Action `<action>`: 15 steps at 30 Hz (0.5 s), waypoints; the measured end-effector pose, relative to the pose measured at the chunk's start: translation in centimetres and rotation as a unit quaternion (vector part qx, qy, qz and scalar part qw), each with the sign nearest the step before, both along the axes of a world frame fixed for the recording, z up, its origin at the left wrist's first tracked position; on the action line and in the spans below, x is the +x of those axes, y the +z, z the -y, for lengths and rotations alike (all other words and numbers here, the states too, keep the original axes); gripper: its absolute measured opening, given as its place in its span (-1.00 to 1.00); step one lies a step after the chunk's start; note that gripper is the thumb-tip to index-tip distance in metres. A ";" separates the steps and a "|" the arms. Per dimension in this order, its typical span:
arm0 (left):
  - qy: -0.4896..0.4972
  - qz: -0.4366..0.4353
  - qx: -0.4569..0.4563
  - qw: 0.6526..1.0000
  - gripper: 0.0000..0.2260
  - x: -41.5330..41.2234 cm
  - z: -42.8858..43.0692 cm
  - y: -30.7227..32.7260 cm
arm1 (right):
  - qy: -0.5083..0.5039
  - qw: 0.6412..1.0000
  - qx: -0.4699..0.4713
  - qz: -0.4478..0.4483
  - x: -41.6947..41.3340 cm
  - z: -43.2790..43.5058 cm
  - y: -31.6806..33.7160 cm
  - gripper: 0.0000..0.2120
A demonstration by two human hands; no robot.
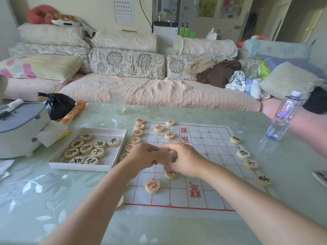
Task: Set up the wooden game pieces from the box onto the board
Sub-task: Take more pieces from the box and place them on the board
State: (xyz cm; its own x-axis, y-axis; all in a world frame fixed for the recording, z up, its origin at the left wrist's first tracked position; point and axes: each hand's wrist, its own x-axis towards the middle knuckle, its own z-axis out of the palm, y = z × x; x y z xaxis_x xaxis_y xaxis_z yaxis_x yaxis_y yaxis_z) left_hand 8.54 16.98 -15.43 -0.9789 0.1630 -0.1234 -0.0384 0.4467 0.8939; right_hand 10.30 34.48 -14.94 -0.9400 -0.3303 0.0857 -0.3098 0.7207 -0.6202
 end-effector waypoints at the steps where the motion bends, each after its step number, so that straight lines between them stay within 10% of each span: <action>1: -0.004 0.006 0.002 1.000 -0.86 0.5 0.0 0.1 | -0.002 1.000 0.002 0.003 0.7 -0.1 0.1 -0.52; 15: -0.129 -0.161 -0.320 0.925 -0.68 5.5 2.1 -3.0 | 0.051 0.981 0.183 0.047 6.8 -1.3 -2.2 -0.55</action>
